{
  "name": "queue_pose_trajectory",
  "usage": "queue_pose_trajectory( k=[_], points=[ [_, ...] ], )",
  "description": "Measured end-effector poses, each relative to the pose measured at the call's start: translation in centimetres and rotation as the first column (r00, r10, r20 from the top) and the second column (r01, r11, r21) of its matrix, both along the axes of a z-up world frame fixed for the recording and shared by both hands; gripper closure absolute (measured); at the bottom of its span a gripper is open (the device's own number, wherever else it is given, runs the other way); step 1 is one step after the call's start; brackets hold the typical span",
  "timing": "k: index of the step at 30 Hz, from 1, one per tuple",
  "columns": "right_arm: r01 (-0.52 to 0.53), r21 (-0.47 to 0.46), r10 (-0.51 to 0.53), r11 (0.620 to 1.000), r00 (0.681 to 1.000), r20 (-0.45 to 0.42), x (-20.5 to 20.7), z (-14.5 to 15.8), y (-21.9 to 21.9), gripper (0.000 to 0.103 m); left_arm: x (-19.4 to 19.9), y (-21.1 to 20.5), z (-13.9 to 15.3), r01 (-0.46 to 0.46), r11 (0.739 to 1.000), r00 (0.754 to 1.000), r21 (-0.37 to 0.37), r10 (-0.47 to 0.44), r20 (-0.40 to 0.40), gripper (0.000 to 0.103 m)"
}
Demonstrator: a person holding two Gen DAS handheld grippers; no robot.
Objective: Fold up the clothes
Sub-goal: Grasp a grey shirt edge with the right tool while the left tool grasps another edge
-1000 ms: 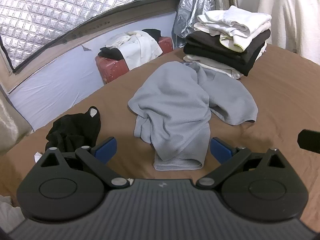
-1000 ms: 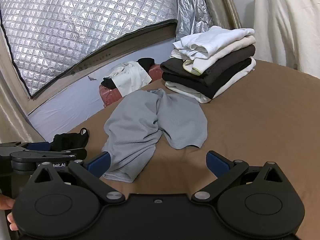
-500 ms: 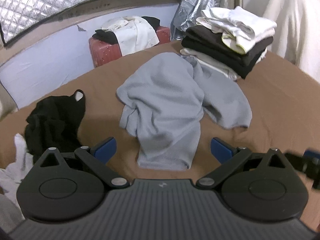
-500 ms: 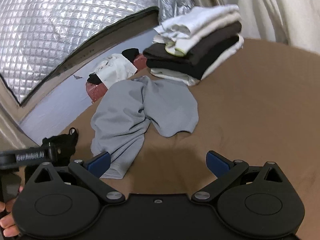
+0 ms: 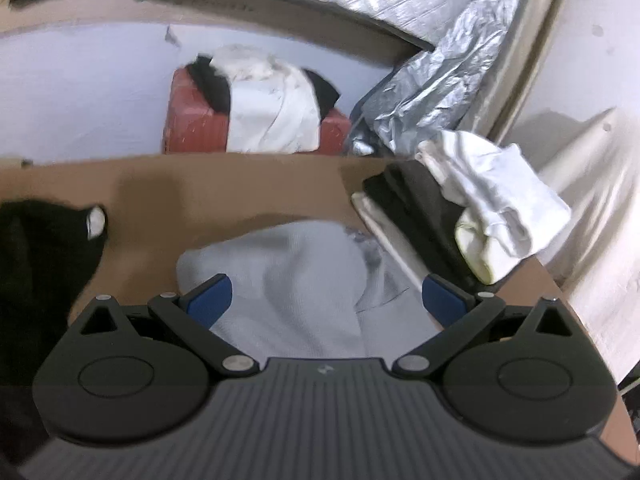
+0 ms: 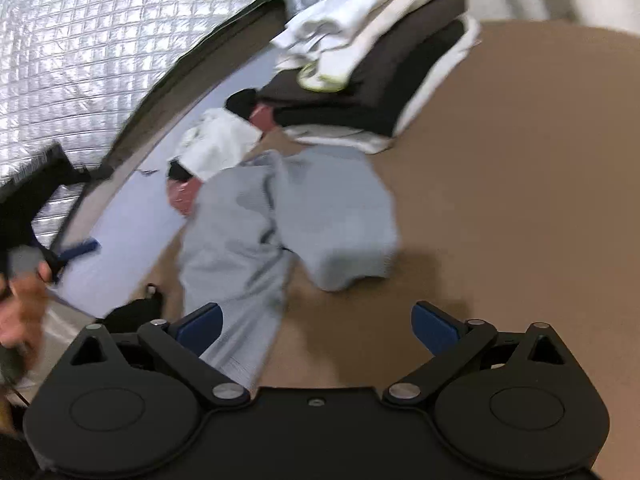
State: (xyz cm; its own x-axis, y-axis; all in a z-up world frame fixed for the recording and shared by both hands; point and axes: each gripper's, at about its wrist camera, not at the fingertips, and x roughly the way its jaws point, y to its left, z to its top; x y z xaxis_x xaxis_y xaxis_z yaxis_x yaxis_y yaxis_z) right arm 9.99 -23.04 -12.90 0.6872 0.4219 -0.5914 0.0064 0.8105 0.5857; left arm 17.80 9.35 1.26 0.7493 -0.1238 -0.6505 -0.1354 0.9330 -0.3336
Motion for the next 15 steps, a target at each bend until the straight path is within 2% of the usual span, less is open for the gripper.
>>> queue_pose_trajectory(
  k=[3, 5, 6, 7, 8, 12, 14, 15],
  points=[
    [-0.036, 0.001, 0.036, 0.999, 0.999, -0.016, 3.7, -0.9, 1.3, 0.011, 2.2, 1.6, -4.1, -0.042, 0.999, 0.992, 0.032, 0.045, -0.120, 0.000],
    [-0.021, -0.028, 0.020, 0.999, 0.999, -0.036, 5.7, -1.7, 2.3, 0.031, 3.6, 2.6, -6.9, -0.075, 0.995, 0.975, 0.071, 0.088, -0.202, 0.000],
    [-0.006, -0.049, 0.004, 0.999, 0.999, -0.045, 6.8, -2.2, 2.6, 0.033, 4.3, 3.0, -8.3, -0.090, 0.992, 0.964, 0.091, 0.110, -0.242, 0.000],
    [0.009, -0.067, -0.013, 0.998, 0.999, -0.052, 7.9, -2.7, 2.8, 0.035, 4.8, 3.6, -8.9, -0.100, 0.992, 0.957, 0.079, 0.117, -0.264, 0.000],
    [0.028, -0.076, -0.032, 0.997, 0.998, -0.055, 8.8, -3.1, 2.9, 0.035, 5.2, 4.1, -9.5, -0.108, 0.992, 0.951, 0.063, 0.122, -0.285, 0.000],
    [0.131, -0.110, -0.136, 0.985, 0.990, -0.035, 12.0, -4.0, 2.8, 0.032, 6.3, 6.8, -11.4, -0.171, 0.982, 0.937, -0.075, 0.139, -0.319, 0.000],
    [0.216, -0.149, -0.222, 0.965, 0.975, -0.027, 13.0, -4.2, 2.3, 0.015, 6.7, 6.8, -12.2, -0.167, 0.978, 0.937, -0.124, 0.118, -0.330, 0.002],
    [0.279, -0.186, -0.288, 0.942, 0.957, -0.024, 13.3, -4.4, 2.0, 0.012, 6.9, 6.8, -12.6, -0.163, 0.975, 0.937, -0.148, 0.106, -0.334, 0.002]
  ],
)
